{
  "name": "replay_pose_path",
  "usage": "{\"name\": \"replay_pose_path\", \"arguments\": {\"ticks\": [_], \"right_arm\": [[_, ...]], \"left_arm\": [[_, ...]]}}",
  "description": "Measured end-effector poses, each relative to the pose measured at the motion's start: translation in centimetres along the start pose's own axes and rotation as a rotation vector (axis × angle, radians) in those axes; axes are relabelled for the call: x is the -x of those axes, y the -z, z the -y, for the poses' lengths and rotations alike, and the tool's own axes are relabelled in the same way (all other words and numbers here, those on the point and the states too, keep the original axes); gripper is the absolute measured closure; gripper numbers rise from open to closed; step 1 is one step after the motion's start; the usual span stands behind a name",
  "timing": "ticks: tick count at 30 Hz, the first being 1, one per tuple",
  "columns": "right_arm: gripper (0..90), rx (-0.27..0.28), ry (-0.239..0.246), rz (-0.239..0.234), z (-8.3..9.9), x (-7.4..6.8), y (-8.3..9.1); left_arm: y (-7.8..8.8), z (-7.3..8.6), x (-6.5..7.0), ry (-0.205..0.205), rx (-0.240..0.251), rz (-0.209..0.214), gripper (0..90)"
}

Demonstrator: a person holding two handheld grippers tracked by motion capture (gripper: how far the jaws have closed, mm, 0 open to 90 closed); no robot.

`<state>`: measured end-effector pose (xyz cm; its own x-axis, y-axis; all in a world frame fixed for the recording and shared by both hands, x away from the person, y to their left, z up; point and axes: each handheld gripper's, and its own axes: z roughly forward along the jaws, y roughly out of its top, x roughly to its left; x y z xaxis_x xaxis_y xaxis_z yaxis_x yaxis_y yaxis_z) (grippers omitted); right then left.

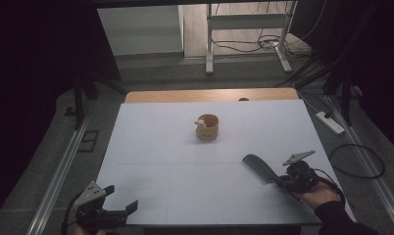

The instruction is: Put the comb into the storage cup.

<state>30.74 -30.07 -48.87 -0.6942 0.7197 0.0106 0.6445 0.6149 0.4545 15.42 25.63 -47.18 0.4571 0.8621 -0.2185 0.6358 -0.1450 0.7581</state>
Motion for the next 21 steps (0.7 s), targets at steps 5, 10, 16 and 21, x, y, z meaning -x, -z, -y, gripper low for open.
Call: {"name": "replay_pose_path", "arguments": {"ticks": [5,10,16,21], "right_arm": [[72.4,0.032,0.004,0.001,0.0,0.0,0.4],[72.4,0.064,0.022,0.008,-0.1,-0.2,0.9],[72.4,0.099,0.026,0.012,-0.1,-0.3,1.4],[72.4,0.133,0.040,0.020,-0.2,-0.5,1.8]], "left_arm": [[0.2,-0.3,0.2,-0.021,0.026,-0.001,0.0],[0.0,-0.7,0.4,-0.052,0.027,0.016,0.0],[-0.5,-1.4,0.6,-0.086,0.039,0.035,0.0],[-0.7,-1.9,0.7,-0.096,0.047,0.023,0.0]]}}
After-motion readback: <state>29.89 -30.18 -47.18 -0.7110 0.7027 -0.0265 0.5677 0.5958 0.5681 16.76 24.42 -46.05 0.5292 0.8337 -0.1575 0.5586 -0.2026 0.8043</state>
